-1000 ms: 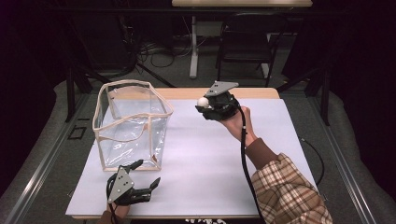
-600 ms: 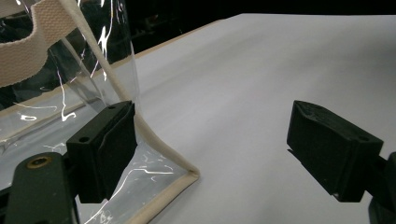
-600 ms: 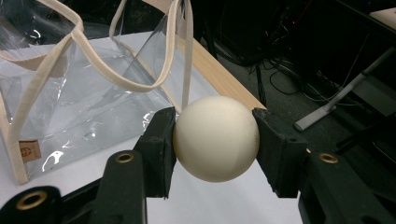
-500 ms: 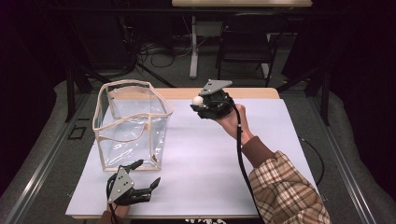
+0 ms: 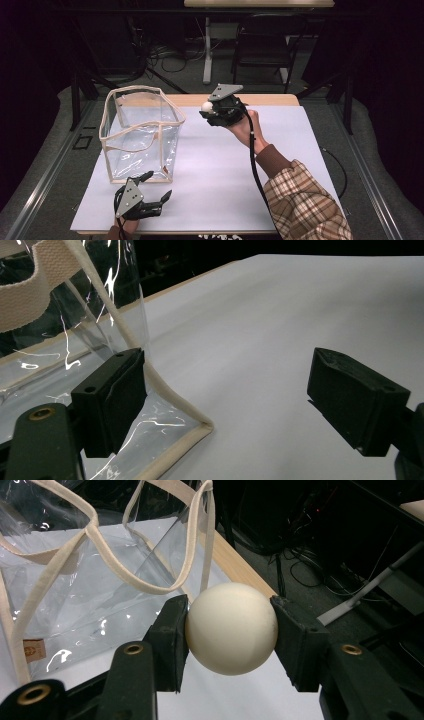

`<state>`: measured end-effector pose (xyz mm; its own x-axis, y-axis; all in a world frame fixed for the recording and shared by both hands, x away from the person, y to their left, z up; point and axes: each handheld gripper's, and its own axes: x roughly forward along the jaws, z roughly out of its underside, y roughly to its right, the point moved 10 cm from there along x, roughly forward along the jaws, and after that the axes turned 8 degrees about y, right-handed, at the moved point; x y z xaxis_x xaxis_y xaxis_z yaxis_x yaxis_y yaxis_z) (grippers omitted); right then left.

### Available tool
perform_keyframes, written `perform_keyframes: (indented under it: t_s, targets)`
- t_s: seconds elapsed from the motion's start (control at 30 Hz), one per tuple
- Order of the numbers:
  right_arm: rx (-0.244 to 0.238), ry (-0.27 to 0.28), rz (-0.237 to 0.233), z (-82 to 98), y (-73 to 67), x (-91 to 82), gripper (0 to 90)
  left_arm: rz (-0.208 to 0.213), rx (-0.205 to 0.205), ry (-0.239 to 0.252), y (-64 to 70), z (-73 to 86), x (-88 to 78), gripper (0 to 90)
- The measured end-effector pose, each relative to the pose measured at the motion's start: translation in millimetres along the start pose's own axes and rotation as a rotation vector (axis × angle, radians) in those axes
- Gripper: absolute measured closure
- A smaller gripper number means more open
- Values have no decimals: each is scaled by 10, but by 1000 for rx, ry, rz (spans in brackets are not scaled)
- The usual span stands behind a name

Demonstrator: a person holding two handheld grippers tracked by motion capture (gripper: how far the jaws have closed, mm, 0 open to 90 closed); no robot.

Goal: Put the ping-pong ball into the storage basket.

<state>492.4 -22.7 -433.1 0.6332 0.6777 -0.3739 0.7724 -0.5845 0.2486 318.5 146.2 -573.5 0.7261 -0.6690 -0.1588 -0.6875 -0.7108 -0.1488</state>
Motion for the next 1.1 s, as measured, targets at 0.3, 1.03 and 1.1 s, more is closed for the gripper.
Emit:
perform_keyframes:
  t_s: [0.3, 1.03, 1.1]
  targets:
    - [0, -4, -6, -4, -12, 31, 509, 1, 0, 0, 1, 0, 2, 158]
    - [-22, 8, -24, -180, -89, 136, 510, -1, -3, 4, -2, -3, 4, 158]
    - [-24, 8, -25, -195, -94, 143, 510, -1, -4, 6, -1, -5, 4, 158]
